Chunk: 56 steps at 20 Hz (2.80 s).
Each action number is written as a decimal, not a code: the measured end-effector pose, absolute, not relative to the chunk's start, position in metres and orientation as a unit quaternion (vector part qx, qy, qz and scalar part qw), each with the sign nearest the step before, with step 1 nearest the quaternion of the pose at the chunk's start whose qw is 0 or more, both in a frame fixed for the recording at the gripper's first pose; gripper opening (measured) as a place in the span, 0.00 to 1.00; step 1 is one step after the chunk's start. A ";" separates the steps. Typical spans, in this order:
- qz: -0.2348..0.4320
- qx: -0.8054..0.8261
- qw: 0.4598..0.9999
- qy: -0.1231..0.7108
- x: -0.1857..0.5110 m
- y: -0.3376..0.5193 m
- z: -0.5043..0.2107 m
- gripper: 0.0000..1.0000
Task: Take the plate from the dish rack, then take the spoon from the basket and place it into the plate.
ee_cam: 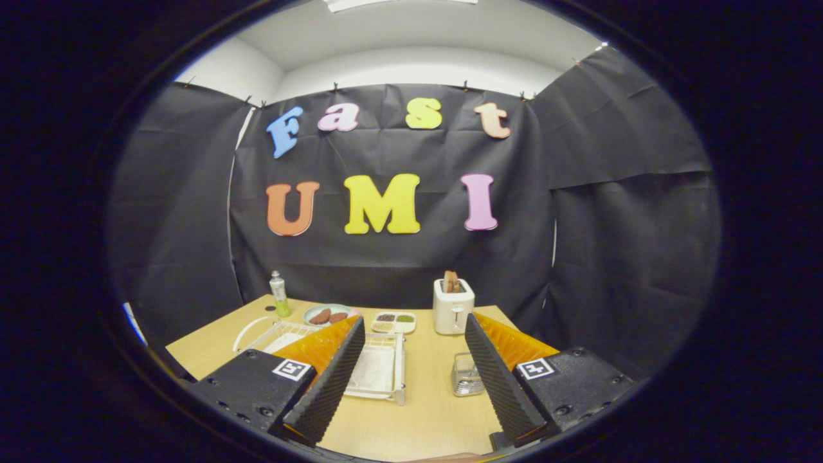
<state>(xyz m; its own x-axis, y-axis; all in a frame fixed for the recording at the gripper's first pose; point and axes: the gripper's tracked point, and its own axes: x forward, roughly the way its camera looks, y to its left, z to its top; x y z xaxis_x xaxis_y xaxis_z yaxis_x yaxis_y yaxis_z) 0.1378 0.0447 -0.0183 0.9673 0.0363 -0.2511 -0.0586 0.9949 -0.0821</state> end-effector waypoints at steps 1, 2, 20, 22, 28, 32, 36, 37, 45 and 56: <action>0.031 -0.047 0.987 0.148 0.150 0.056 -0.021 1.00; 0.034 -0.050 0.983 0.171 0.163 0.065 -0.026 1.00; -0.031 -0.116 0.863 0.491 0.311 0.156 -0.107 0.85; -0.064 -0.123 0.849 0.510 0.318 0.156 -0.112 0.76; -0.135 -0.154 0.810 0.550 0.329 0.161 -0.131 0.41; -0.148 -0.194 0.798 0.551 0.322 0.160 -0.131 0.21; -0.175 -0.188 0.799 0.543 0.316 0.158 -0.126 0.13; -0.181 -0.185 0.803 0.536 0.316 0.160 -0.122 0.12; -0.221 -0.189 0.832 0.472 0.314 0.157 -0.100 0.12; -0.106 -0.137 0.867 0.467 0.222 0.129 -0.085 0.12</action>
